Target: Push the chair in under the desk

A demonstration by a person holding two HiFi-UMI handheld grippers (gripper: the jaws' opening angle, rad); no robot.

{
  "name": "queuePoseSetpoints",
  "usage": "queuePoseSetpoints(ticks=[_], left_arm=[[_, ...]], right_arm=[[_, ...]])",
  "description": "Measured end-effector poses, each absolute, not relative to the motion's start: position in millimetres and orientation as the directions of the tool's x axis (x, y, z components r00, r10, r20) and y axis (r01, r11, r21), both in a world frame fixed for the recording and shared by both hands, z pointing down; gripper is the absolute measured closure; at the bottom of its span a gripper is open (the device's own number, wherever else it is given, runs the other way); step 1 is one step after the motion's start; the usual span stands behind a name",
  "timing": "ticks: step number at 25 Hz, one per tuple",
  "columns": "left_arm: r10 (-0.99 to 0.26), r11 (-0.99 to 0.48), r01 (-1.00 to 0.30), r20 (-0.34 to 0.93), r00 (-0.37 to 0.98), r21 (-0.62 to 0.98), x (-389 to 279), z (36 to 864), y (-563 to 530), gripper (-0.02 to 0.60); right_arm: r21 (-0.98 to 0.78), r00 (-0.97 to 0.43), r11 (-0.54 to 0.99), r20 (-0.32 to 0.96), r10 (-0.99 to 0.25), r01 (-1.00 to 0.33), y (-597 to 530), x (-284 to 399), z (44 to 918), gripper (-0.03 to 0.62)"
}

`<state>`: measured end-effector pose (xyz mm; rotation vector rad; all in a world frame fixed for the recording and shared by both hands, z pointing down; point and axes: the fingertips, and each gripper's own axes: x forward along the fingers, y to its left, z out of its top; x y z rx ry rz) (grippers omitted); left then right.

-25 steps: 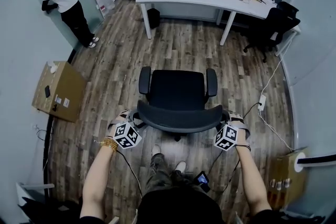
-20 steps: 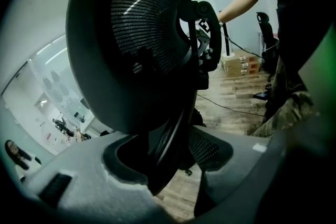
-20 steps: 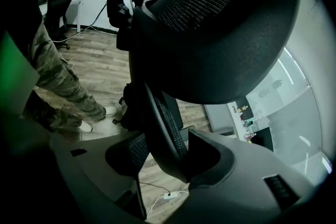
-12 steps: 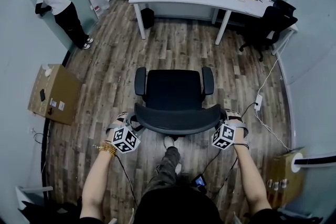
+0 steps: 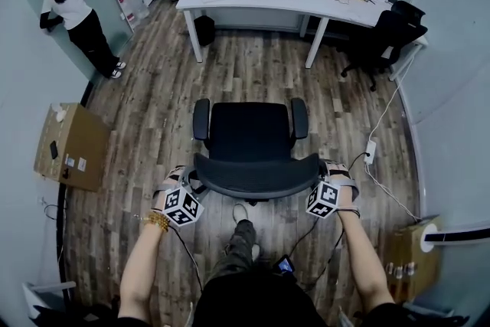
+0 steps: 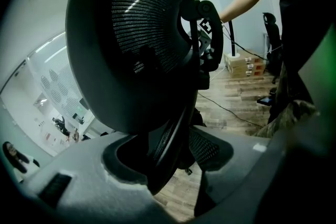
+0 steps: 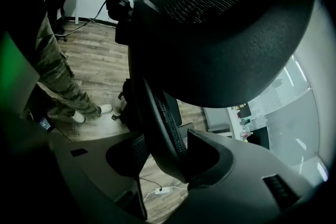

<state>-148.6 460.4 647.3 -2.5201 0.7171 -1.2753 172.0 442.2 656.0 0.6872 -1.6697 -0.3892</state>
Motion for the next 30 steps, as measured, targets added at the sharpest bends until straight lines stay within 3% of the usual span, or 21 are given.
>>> queuePoseSetpoints(ticks=[30], left_arm=[[-0.529, -0.848, -0.304, 0.682, 0.505, -0.433, -103.0, 648.1, 332.3, 0.322]], right_arm=[[0.570, -0.030, 0.792, 0.807, -0.589, -0.221, 322.7, 217.7, 666.1, 0.388]])
